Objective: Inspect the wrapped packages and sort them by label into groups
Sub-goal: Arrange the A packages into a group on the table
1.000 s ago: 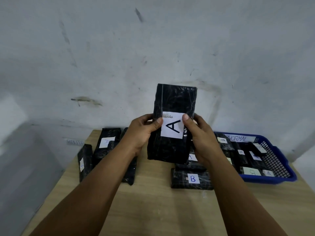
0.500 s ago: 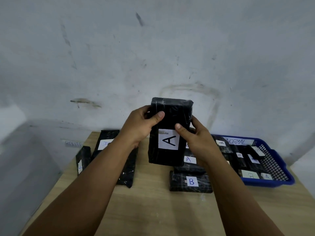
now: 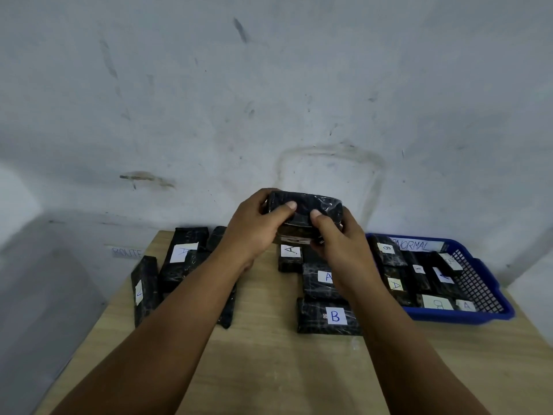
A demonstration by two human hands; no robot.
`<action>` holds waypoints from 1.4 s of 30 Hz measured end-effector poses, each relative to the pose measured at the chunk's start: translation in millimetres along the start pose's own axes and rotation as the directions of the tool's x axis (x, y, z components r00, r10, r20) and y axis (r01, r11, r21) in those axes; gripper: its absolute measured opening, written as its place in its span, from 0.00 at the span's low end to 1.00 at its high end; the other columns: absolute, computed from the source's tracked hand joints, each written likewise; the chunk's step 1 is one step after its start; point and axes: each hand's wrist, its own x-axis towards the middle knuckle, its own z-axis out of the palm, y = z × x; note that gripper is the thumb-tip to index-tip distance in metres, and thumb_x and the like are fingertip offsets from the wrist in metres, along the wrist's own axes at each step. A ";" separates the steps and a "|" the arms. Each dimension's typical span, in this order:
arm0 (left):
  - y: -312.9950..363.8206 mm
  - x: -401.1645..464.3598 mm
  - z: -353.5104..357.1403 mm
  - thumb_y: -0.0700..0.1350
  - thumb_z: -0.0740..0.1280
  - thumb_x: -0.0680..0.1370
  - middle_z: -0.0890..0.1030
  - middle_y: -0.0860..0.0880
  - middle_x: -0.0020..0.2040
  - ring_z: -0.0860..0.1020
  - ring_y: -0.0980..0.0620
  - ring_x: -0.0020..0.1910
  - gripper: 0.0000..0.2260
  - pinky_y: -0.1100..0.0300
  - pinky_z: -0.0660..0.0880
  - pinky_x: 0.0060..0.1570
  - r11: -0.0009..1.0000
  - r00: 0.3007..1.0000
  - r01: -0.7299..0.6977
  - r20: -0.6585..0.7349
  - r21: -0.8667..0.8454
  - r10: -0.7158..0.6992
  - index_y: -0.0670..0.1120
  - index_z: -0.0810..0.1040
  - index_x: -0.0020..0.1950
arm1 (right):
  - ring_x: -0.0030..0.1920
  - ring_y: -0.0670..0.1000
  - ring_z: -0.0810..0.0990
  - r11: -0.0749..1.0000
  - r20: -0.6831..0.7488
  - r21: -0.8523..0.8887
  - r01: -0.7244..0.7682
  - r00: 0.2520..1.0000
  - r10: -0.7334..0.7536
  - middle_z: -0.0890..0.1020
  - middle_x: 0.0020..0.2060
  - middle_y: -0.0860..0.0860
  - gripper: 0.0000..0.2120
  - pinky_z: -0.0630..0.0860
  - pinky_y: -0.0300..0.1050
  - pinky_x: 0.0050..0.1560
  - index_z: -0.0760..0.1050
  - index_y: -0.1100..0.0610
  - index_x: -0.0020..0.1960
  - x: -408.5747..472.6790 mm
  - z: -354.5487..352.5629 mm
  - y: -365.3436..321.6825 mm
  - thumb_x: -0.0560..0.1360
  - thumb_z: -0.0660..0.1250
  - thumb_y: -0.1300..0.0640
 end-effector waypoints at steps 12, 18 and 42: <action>-6.2 2.3 -12.8 0.37 0.70 0.80 0.86 0.48 0.50 0.84 0.52 0.52 0.09 0.57 0.80 0.56 0.986 0.995 -0.095 0.020 -0.139 0.098 0.48 0.83 0.56 | 0.52 0.47 0.87 0.993 0.042 0.073 -0.092 0.995 0.089 0.87 0.52 0.46 0.11 0.82 0.49 0.53 0.81 0.45 0.60 -4.3 -3.2 -16.7 0.83 0.65 0.44; -15.8 -6.9 -19.6 0.46 0.74 0.73 0.81 0.58 0.64 0.76 0.62 0.68 0.18 0.62 0.71 0.69 0.981 0.973 -0.173 0.140 -0.084 0.183 0.53 0.81 0.63 | 0.56 0.56 0.87 0.923 0.004 0.321 -0.212 0.975 0.223 0.87 0.56 0.51 0.23 0.80 0.67 0.62 0.73 0.49 0.76 5.6 -11.6 -17.9 0.81 0.70 0.57; -11.0 6.4 -23.9 0.48 0.76 0.75 0.88 0.50 0.41 0.85 0.57 0.34 0.12 0.67 0.76 0.28 0.923 0.930 0.361 -0.014 -0.131 -0.366 0.42 0.85 0.53 | 0.54 0.57 0.88 0.931 0.200 0.135 -0.338 0.930 0.308 0.88 0.54 0.58 0.14 0.84 0.52 0.52 0.79 0.62 0.66 3.6 -11.8 20.3 0.81 0.69 0.60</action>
